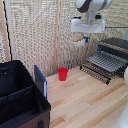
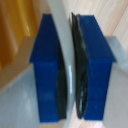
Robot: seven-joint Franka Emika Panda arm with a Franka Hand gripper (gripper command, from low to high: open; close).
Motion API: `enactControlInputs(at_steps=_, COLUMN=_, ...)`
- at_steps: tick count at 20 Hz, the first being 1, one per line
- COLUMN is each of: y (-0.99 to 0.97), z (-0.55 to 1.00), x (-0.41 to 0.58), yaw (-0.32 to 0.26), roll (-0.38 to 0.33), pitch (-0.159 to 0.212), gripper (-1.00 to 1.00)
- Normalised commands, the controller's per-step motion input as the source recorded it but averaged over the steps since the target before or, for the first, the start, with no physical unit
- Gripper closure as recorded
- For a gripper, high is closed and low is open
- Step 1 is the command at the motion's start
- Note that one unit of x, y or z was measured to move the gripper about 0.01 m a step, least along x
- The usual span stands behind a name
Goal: Gently stretch your hand towards the oven tray's handle, obtaining a firm grip, and draw it cautiously out of the oven. Transition your grip to the hot dog bowl, gingerly seizing the edge, and elevate it from the surface. Hover the bowl over the tray, delicately lower it, and temper your grip, establishing the bowl's equilibrium.
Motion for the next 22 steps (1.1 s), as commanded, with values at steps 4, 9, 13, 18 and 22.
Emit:
enactControlInputs(at_steps=4, y=-0.91, z=0.00, x=0.002, yaw=-0.106, roll=0.000, pitch=0.000, gripper=1.00)
enactControlInputs(at_steps=9, y=-0.83, z=0.00, x=0.000, yaw=-0.142, roll=0.000, pitch=-0.005, gripper=1.00)
enactControlInputs(at_steps=13, y=-0.78, z=0.00, x=0.000, yaw=-0.160, roll=0.000, pitch=-0.005, gripper=1.00)
enactControlInputs(at_steps=18, y=-0.73, z=-0.03, x=-0.005, yaw=-0.176, roll=0.001, pitch=-0.015, gripper=1.00)
enactControlInputs(at_steps=22, y=-0.61, z=-0.07, x=0.000, yaw=-0.211, roll=0.001, pitch=-0.017, gripper=1.00)
